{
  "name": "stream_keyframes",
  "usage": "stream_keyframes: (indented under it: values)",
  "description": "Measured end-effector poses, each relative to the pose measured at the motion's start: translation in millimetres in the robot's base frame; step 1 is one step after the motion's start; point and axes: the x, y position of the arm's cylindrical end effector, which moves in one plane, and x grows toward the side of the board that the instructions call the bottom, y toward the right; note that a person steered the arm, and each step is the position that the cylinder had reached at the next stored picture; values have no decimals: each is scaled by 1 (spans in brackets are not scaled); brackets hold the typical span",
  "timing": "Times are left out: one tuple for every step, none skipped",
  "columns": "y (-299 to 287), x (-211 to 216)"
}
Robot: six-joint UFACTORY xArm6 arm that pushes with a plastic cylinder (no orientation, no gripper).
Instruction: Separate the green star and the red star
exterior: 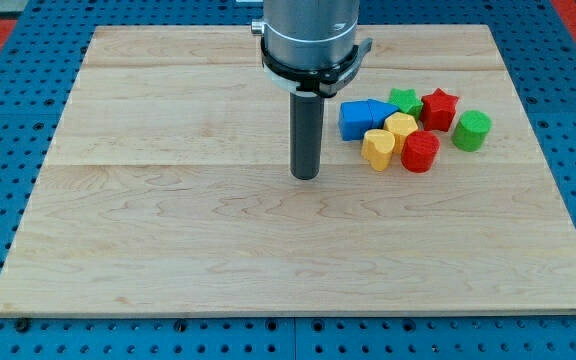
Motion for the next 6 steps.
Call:
stream_keyframes:
  values:
    - [39,-3]
    - [83,55]
    - [141,67]
    - [215,8]
    - [196,-56]
    - [153,-102]
